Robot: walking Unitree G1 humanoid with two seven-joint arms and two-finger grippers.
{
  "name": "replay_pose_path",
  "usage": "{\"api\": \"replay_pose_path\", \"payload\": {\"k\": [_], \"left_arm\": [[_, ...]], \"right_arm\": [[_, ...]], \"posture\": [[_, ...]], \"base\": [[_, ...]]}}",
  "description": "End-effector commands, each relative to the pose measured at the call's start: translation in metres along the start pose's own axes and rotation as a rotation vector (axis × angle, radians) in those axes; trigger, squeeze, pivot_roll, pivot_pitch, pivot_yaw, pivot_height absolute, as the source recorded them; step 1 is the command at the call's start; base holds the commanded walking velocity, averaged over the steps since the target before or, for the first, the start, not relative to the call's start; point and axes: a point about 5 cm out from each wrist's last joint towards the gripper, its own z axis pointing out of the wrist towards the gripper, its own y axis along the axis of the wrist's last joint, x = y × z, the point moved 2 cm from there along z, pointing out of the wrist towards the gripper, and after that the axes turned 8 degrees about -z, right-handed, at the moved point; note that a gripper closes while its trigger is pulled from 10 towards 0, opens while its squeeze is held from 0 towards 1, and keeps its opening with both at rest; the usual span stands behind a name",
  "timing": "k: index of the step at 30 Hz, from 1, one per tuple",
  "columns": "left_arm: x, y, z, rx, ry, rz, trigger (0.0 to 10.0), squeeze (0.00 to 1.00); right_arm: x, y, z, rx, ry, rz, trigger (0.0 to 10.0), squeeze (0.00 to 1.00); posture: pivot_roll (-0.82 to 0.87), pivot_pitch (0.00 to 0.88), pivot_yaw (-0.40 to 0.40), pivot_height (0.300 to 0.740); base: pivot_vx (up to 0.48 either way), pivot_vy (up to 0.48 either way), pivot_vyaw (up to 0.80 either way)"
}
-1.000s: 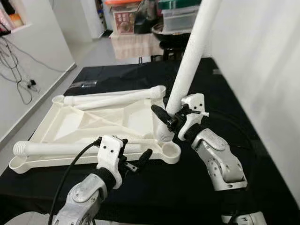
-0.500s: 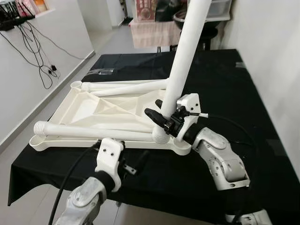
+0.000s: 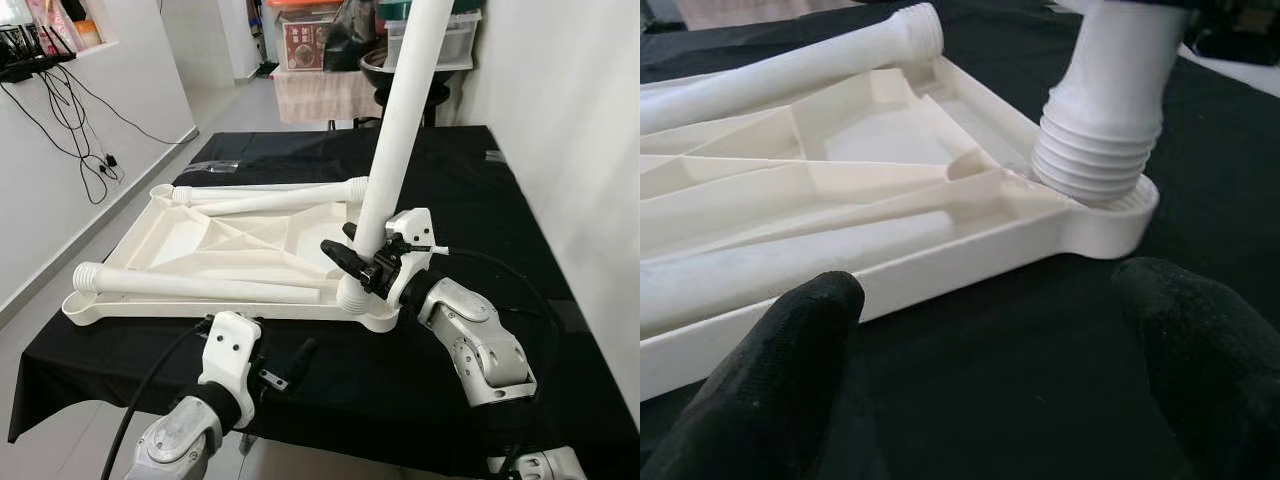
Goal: Building children table
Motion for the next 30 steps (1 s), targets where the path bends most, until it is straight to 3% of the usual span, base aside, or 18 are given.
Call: {"api": "replay_pose_path", "payload": {"k": [1, 10, 17, 30], "left_arm": [[0.003, -0.001, -0.001, -0.005, 0.015, -0.017, 10.0, 0.00], [0.004, 0.001, 0.000, -0.014, 0.009, -0.026, 10.0, 0.00], [0.002, 0.002, 0.000, -0.014, 0.002, -0.014, 10.0, 0.00], [-0.020, -0.007, -0.010, 0.072, -0.150, 0.063, 10.0, 0.00]], "right_arm": [[0.003, 0.005, 0.001, -0.029, 0.004, -0.003, 10.0, 0.00], [0.021, 0.012, -0.003, -0.100, 0.112, 0.062, 10.0, 0.00], [0.027, 0.015, -0.007, -0.123, 0.179, 0.035, 10.0, 0.00], [0.029, 0.011, -0.020, -0.071, 0.272, 0.016, 10.0, 0.00]], "posture": [[-0.01, 0.057, 0.068, 0.740], [-0.02, 0.057, 0.074, 0.740], [-0.01, 0.061, 0.072, 0.740], [-0.01, 0.069, 0.073, 0.740]], "base": [[0.292, 0.000, 0.00], [0.340, 0.000, -0.18], [0.335, 0.000, 0.34], [0.000, 0.000, 0.00]]}}
